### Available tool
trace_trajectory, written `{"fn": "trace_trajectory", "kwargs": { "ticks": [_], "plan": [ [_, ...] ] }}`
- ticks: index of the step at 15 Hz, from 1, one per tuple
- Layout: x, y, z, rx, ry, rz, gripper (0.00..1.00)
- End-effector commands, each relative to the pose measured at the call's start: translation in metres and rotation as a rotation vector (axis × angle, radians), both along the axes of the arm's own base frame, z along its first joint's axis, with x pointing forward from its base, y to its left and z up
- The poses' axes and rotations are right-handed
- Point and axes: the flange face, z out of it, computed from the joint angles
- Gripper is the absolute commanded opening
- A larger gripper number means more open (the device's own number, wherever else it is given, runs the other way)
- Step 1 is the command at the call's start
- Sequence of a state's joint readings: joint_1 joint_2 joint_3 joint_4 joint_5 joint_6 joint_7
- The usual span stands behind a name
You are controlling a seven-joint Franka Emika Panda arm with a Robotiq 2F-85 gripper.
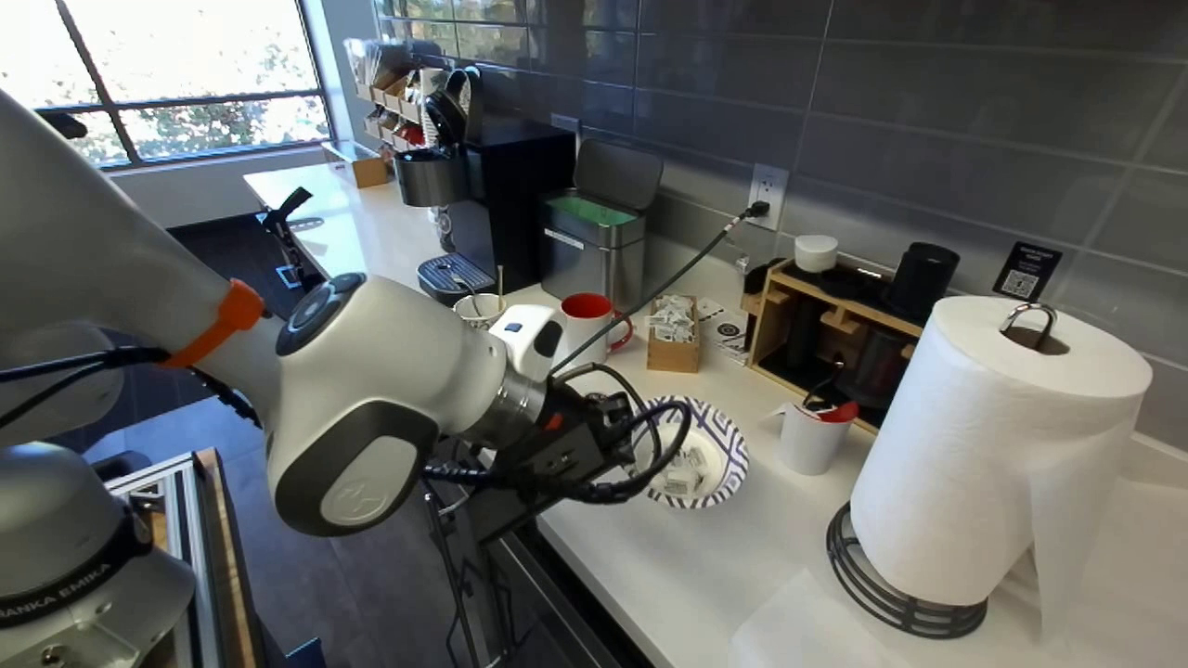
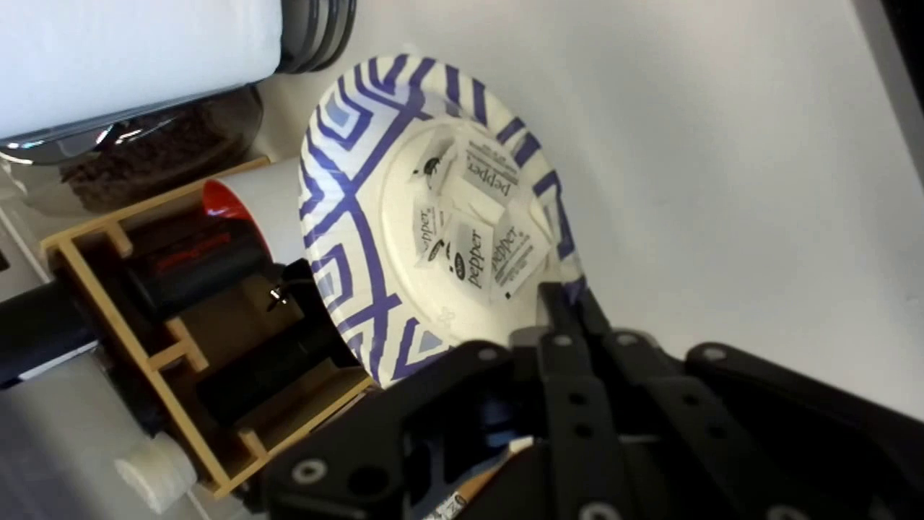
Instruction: Pick up the plate on the right and put it in the cabinet
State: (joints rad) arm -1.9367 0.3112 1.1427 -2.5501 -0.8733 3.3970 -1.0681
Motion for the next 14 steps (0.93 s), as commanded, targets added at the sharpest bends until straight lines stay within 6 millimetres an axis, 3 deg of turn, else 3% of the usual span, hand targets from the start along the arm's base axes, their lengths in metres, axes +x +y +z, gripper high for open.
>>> {"fn": "trace_trajectory", "kwargs": {
  "ticks": [1, 7, 9, 10, 14],
  "plan": [
    [-0.007, 0.013, 0.024, -0.005, -0.073, 0.056, 0.01],
    [-0.005, 0.027, 0.101, -0.001, -0.159, 0.087, 0.01],
    [-0.005, 0.033, 0.117, 0.020, -0.134, 0.091, 0.01],
    [0.006, 0.032, 0.099, -0.008, -0.123, 0.074, 0.03],
    [0.001, 0.033, 0.117, 0.024, -0.146, 0.084, 0.01]
  ]
}}
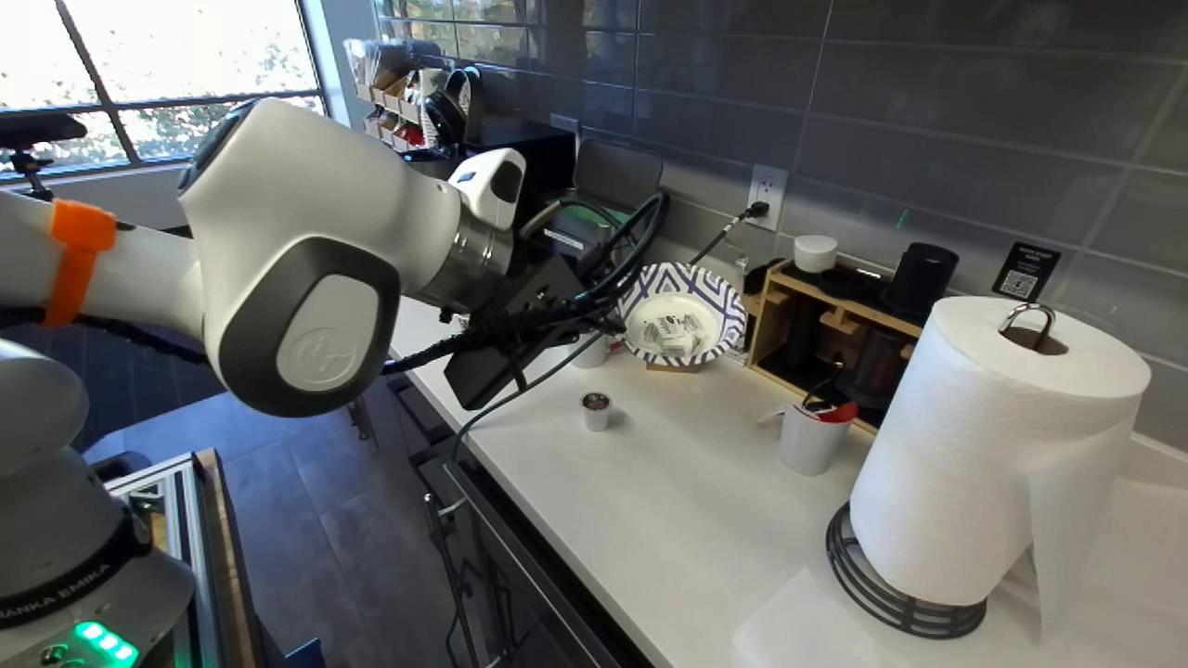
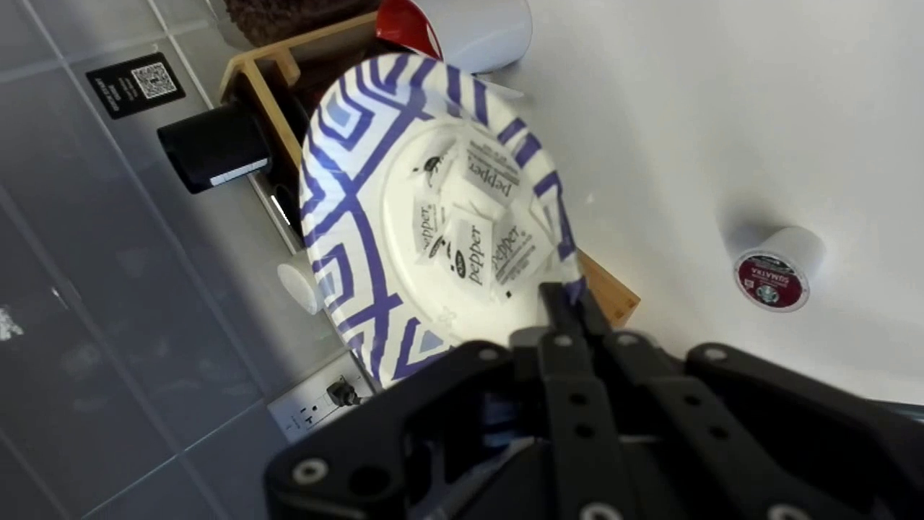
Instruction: Pick up the plate on the right and put it in the cabinet
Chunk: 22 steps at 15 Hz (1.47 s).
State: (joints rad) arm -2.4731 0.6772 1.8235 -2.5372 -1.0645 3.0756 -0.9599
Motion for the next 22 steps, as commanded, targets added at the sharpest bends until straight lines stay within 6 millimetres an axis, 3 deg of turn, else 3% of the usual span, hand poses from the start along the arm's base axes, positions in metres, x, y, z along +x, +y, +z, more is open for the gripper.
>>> {"fn": "trace_trajectory", "kwargs": {
  "ticks": [1, 7, 13, 18, 22],
  "plan": [
    [0.003, 0.006, -0.004, 0.015, -0.010, 0.010, 0.01],
    [0.016, 0.045, 0.010, 0.007, -0.052, 0.077, 0.01],
    [0.018, 0.090, 0.054, -0.107, -0.118, 0.192, 0.01],
    [0.019, 0.151, 0.086, -0.204, -0.136, 0.354, 0.01],
    [0.027, 0.182, 0.108, -0.252, -0.172, 0.457, 0.01]
  ]
}}
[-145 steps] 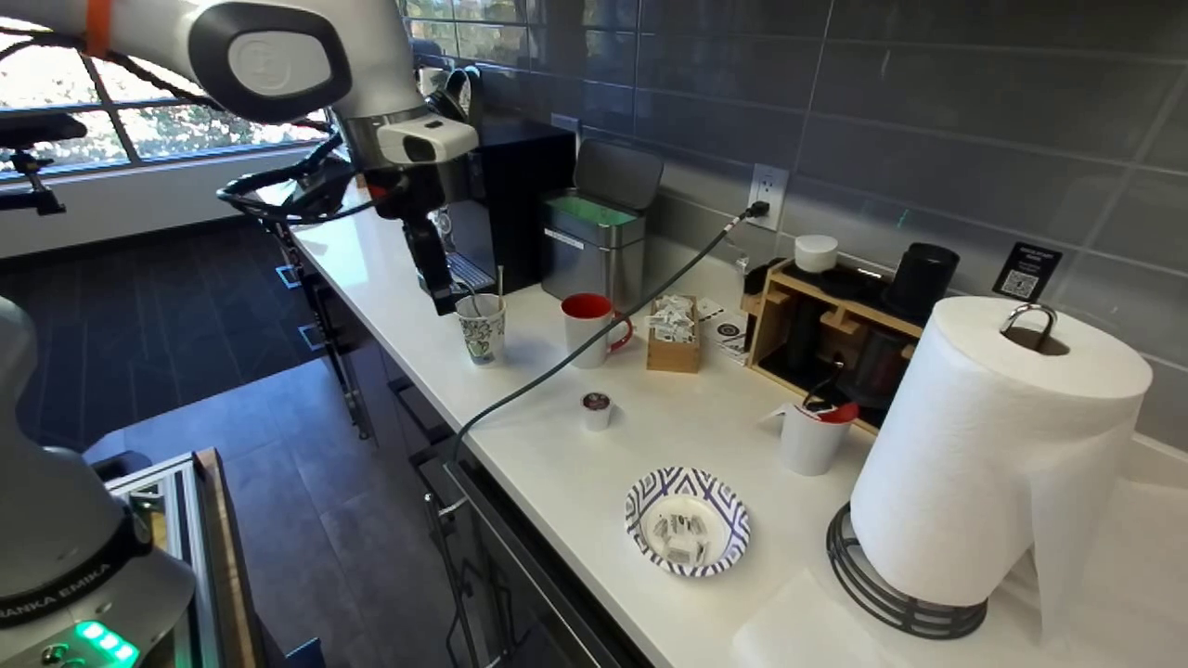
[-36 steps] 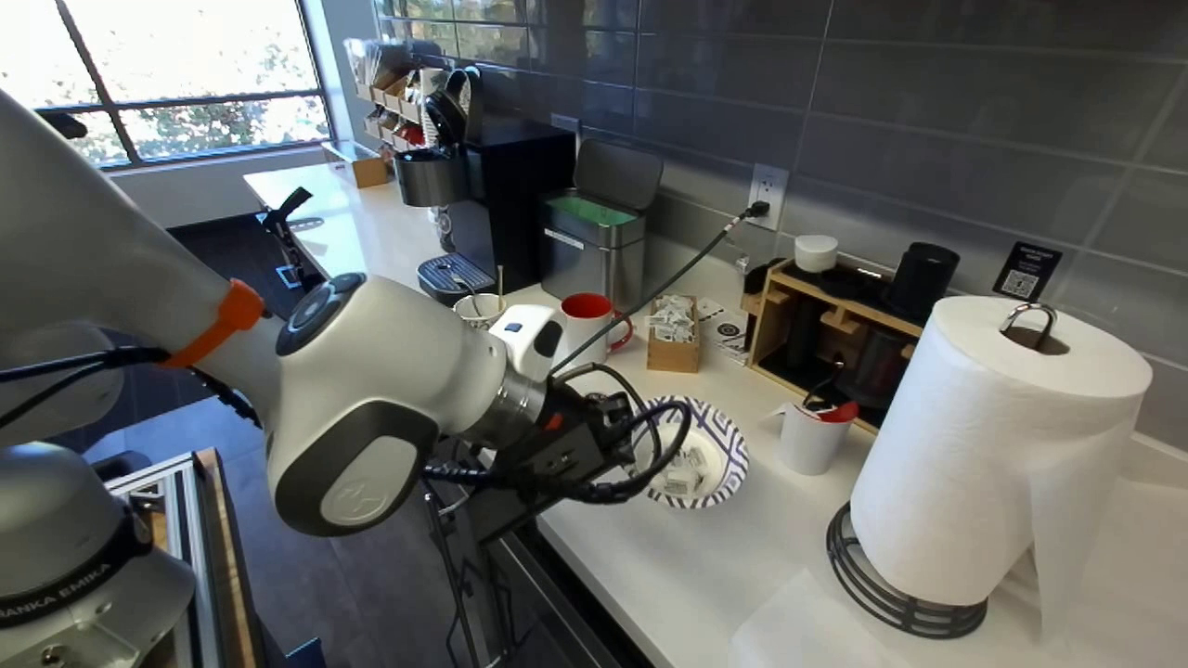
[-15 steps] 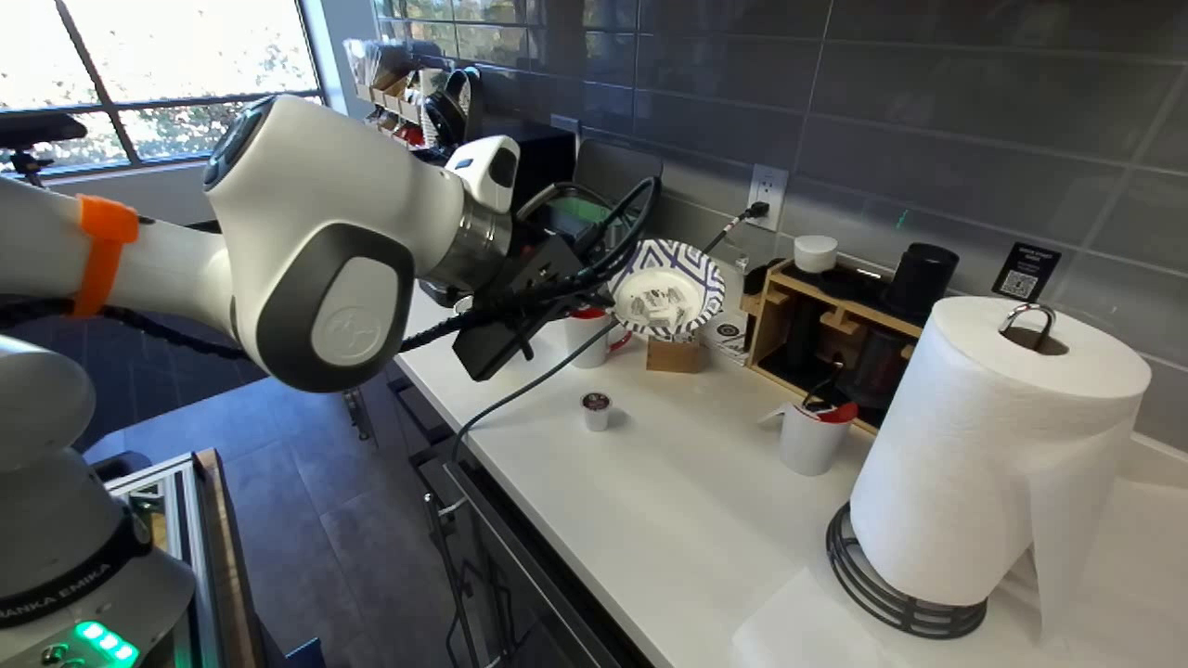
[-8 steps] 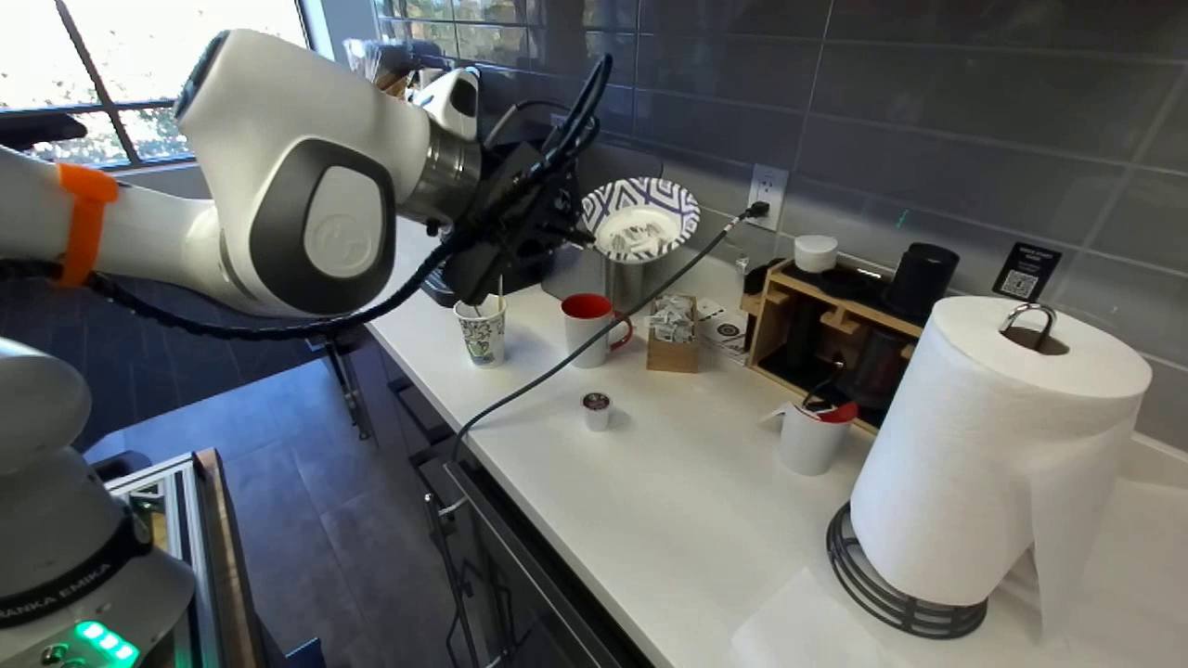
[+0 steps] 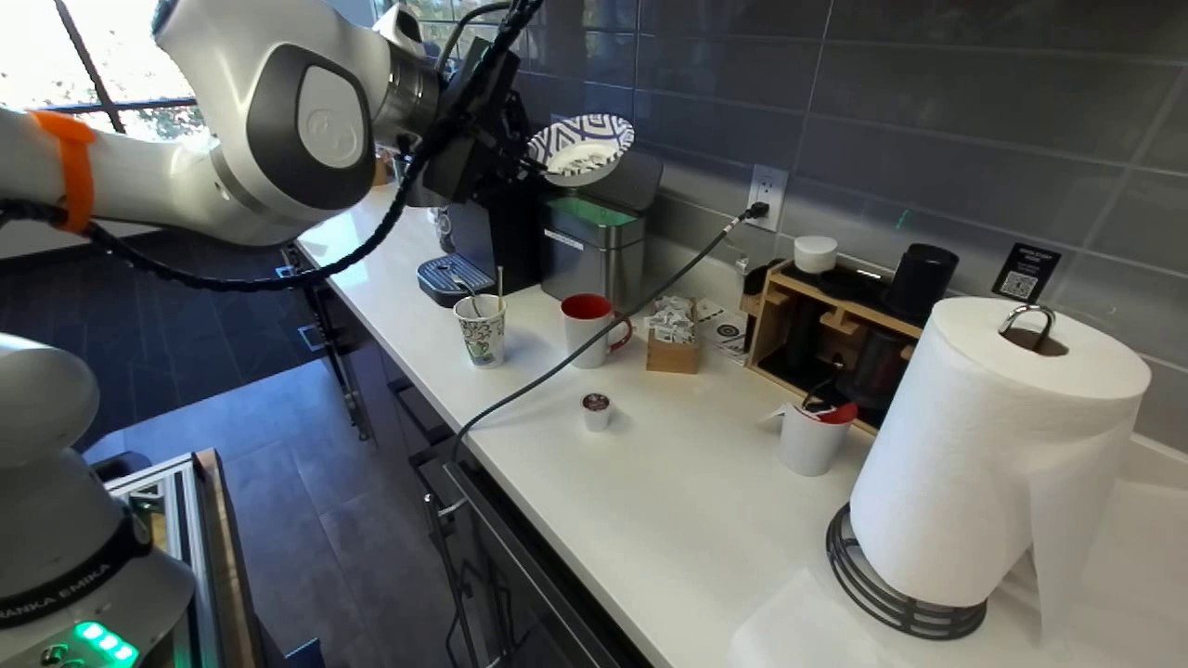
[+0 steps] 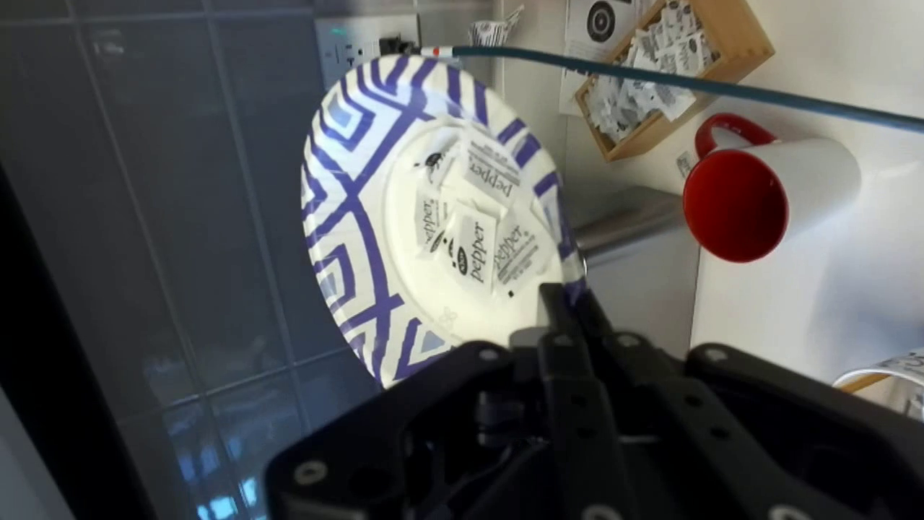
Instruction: Pick up the plate on the right and put it in the cabinet
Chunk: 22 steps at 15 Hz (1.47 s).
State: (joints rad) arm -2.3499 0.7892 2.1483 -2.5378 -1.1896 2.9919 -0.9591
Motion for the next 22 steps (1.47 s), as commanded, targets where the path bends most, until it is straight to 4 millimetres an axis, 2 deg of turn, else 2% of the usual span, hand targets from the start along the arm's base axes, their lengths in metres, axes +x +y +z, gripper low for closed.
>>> {"fn": "trace_trajectory", "kwargs": {
  "ticks": [1, 5, 13, 14, 19, 22],
  "plan": [
    [0.005, 0.020, 0.020, -0.047, -0.018, 0.079, 0.01],
    [0.009, 0.026, 0.049, -0.059, -0.052, 0.130, 0.01],
    [0.013, 0.017, 0.101, -0.090, -0.081, 0.194, 0.01],
    [0.007, 0.029, 0.110, -0.089, -0.090, 0.201, 0.01],
    [-0.008, 0.047, 0.136, -0.051, -0.140, 0.261, 0.01],
    [-0.012, 0.052, 0.144, -0.034, -0.161, 0.275, 0.01]
  ]
}}
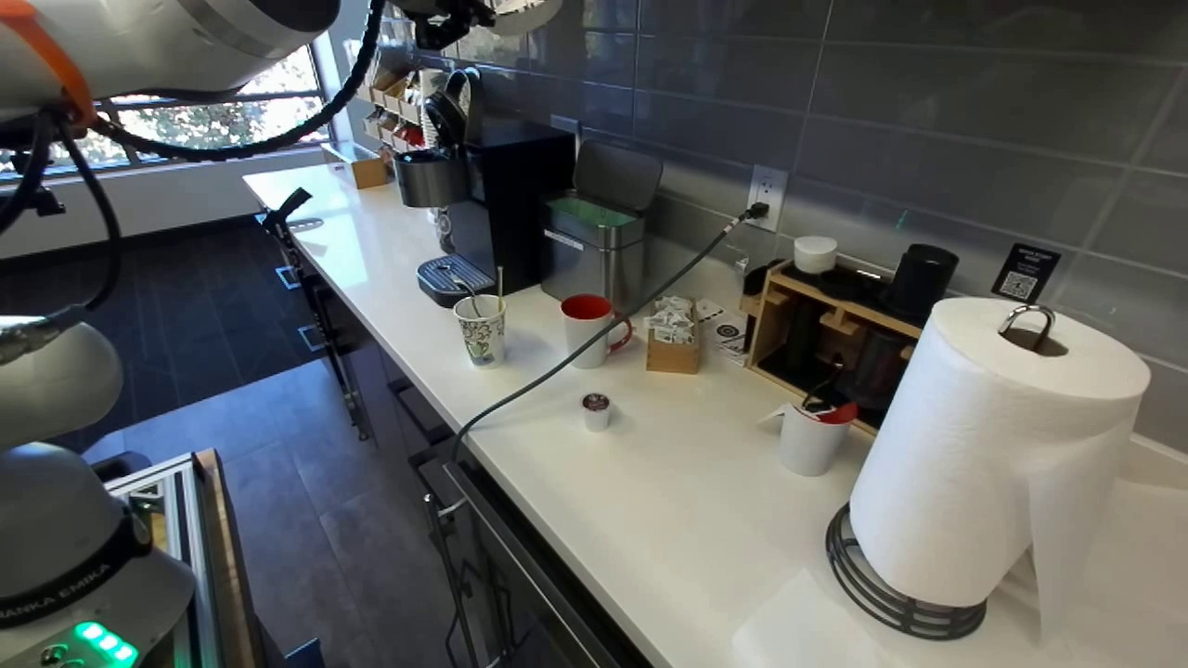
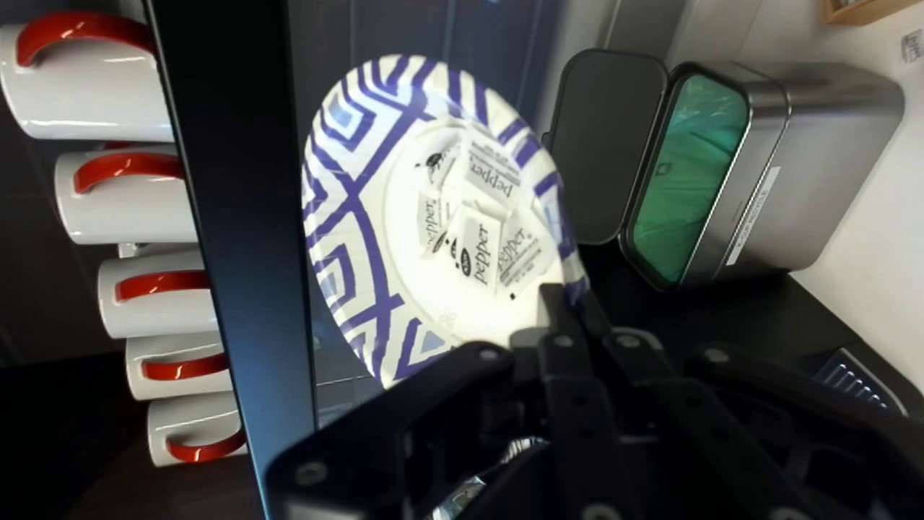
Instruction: Pick up the plate on the right and put it in the cabinet
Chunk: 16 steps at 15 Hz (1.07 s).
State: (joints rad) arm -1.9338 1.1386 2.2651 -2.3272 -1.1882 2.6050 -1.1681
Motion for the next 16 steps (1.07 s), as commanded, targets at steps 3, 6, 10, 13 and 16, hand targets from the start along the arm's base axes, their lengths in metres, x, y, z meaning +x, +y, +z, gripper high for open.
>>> {"fn": "trace_trajectory", "kwargs": {
  "ticks": [3, 6, 10, 13, 16],
  "plan": [
    [-0.009, -0.002, 0.014, 0.042, -0.024, 0.009, 0.01],
    [-0.014, -0.007, 0.026, 0.060, -0.058, -0.013, 0.01],
    [-0.018, -0.005, 0.039, 0.044, -0.094, -0.037, 0.01],
    [-0.019, -0.007, 0.039, 0.056, -0.099, -0.016, 0.03],
    [-0.019, -0.007, 0.039, 0.054, -0.102, -0.017, 0.03]
  ]
}}
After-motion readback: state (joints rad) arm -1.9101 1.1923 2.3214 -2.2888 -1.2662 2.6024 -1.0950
